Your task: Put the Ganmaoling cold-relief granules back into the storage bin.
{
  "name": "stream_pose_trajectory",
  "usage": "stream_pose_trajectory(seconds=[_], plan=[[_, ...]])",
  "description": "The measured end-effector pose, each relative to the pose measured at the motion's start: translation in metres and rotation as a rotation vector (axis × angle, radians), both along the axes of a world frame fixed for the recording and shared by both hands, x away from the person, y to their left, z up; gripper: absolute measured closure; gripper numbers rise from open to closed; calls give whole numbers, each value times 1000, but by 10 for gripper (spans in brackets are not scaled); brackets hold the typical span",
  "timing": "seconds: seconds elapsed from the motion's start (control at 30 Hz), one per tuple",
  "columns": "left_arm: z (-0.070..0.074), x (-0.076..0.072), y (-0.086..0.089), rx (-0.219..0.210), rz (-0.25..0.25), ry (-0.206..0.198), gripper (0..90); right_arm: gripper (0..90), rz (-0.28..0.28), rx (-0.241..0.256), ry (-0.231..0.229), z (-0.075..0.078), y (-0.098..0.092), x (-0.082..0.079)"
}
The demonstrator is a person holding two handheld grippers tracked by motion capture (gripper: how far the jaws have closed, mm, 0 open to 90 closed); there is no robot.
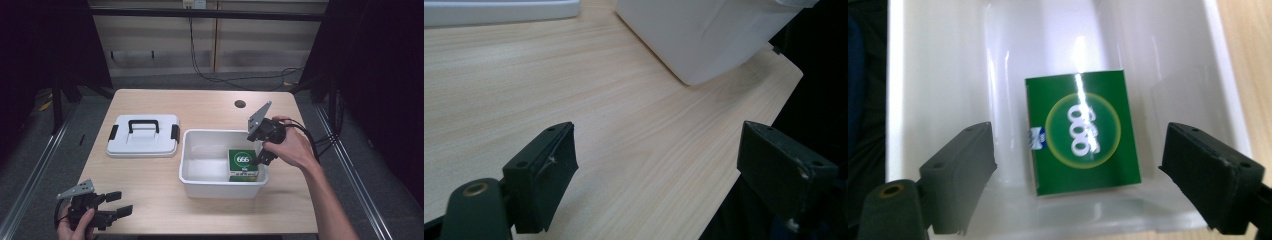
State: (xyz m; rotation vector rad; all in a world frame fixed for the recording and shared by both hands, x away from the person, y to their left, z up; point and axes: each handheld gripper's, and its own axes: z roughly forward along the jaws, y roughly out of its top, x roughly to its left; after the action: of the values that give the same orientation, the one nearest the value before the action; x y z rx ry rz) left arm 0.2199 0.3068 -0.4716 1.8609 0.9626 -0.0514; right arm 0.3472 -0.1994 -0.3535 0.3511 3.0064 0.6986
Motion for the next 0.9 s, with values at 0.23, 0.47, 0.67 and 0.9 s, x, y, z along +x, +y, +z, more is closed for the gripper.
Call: stream_pose_trajectory(seconds=[0.23, 0.47, 0.67, 0.9], plan=[[0, 0, 0, 0, -3, 1, 160, 138, -42, 42, -25, 8, -15, -5], [-1, 0, -1, -1, -5, 9, 161, 162, -81, 112, -44, 8, -36, -17], [-1, 1, 0, 3, -3, 5, 161, 165, -135, 184, -68, 8, -52, -25], [-1, 1, 0, 8, -4, 5, 161, 165, -251, 249, -123, 9, -79, -39]])
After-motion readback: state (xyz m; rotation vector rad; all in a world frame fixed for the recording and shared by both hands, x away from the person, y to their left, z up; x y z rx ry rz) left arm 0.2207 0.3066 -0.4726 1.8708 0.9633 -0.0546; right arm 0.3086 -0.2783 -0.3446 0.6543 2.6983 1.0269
